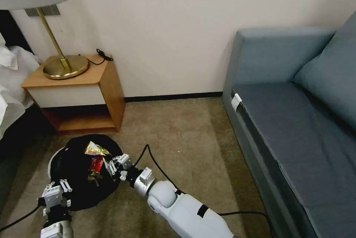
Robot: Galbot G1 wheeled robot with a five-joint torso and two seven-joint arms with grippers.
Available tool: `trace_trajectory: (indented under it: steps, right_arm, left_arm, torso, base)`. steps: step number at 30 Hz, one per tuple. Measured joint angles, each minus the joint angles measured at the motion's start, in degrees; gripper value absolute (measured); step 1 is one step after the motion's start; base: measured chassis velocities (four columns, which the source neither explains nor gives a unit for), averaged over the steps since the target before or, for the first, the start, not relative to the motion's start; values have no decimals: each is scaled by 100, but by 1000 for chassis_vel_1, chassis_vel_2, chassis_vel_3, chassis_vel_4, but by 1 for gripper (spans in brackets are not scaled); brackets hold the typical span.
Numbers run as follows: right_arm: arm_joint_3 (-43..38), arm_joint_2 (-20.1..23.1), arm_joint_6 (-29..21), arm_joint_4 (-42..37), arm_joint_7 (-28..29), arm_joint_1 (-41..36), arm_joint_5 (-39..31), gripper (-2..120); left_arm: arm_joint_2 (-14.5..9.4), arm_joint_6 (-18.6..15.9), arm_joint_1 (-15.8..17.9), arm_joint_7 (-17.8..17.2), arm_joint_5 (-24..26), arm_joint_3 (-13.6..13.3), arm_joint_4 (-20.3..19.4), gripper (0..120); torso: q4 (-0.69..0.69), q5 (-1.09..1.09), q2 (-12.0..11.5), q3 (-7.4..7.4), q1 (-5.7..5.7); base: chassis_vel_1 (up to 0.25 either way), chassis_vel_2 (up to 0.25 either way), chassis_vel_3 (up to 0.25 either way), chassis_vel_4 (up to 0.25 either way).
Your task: Pick up the trash bin, then pick up the garbage on the floor and place it into the trash bin.
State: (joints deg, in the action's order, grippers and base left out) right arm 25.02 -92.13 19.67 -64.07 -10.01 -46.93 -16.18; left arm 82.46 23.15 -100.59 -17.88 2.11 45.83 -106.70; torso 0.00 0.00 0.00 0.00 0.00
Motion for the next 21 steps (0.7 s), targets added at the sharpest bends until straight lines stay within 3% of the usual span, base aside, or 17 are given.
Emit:
trace_trajectory:
  steps: [9, 21]
  right_arm:
    - [-126, 0, 133, 211, -93, 35, 165, 0]
    - [27, 0, 63, -125, -142, 55, 204, 2]
  left_arm:
    - [230, 50, -93, 37, -176, -66, -71, 6]
    - [303, 80, -70, 42, -310, -78, -8, 6]
  torso:
    - [0, 0, 0, 0, 0]
    - [0, 1, 0, 0, 0]
  base:
    - [0, 0, 0, 0]
    - [0, 0, 0, 0]
